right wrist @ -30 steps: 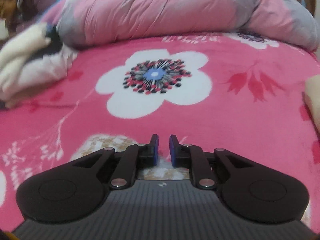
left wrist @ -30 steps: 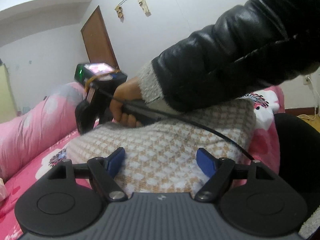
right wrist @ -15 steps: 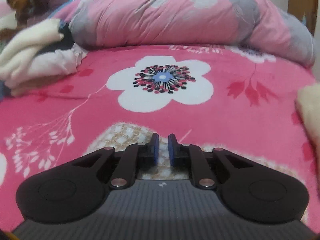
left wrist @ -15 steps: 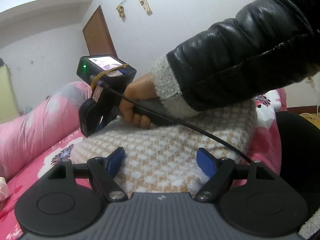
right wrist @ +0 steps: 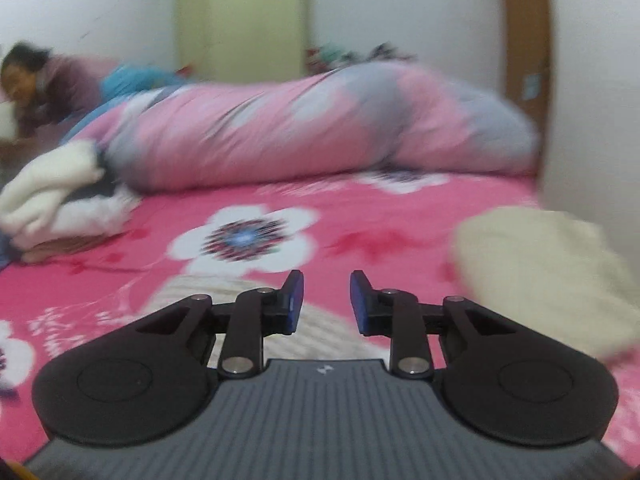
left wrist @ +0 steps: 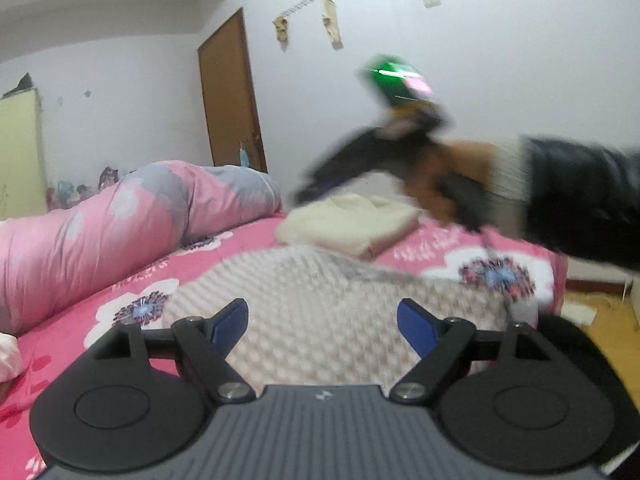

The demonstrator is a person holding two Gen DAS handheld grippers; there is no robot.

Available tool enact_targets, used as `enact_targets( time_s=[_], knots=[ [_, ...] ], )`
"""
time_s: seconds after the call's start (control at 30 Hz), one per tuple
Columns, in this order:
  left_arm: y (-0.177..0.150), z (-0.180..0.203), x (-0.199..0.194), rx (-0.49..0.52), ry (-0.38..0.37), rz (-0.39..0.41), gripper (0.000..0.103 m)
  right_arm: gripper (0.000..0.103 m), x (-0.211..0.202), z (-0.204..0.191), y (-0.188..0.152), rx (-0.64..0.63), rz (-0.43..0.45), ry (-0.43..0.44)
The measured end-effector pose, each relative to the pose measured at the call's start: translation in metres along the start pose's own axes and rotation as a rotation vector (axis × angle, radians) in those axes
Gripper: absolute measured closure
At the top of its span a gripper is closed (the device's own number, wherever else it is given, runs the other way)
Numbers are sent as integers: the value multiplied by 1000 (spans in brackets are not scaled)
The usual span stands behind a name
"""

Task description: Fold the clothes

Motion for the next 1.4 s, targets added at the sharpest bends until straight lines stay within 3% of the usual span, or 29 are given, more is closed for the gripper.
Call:
enact_targets(
  time_s=[0.1, 0.4, 0.67, 0.73, 0.8, 0.9, 0.97, 1.1, 1.2, 1.33, 1.37, 1.4],
  knots=[
    [16, -12, 29, 39, 40, -49, 20, 78, -33, 38, -19, 119, 27, -5],
    [42, -49, 122, 109, 80, -159, 23, 78, -67, 62, -98, 335, 36, 116],
    [29, -47, 199, 185, 52, -277, 31, 78, -78, 65, -144, 453, 3, 357],
    [25, -46, 200, 188, 50, -280, 31, 73, -86, 61, -148, 439, -3, 417],
    [22, -44, 199, 193, 50, -278, 31, 53, -93, 54, -155, 420, -27, 482],
    [21, -44, 196, 181, 47, -280, 31, 43, -97, 39, -161, 383, -49, 543],
    [21, -44, 196, 175, 50, -277, 30, 41, -92, 35, -159, 393, -45, 550],
    [22, -45, 193, 162, 53, -260, 29, 41, -64, 42, -143, 438, -90, 534],
    [21, -50, 190, 130, 47, -246, 29, 42, -36, 41, -130, 456, -145, 569],
    [20, -56, 188, 91, 44, -237, 29, 43, -9, 30, -119, 407, -182, 579],
    [20, -58, 187, 82, 42, -236, 29, 52, -5, 29, -118, 412, -186, 577],
    [21, -58, 187, 79, 44, -236, 30, 71, -2, 28, -118, 417, -187, 573]
  ],
)
Point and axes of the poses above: each gripper's, at about its wrist camera, not at the fingertips, and x roughly the way its jaws point, z to its right, y to its top, the point moved 5 cm from there along x, roughly the way its jaws point, and after that the axes turned 8 degrees about -y, right-handed, at the moved point
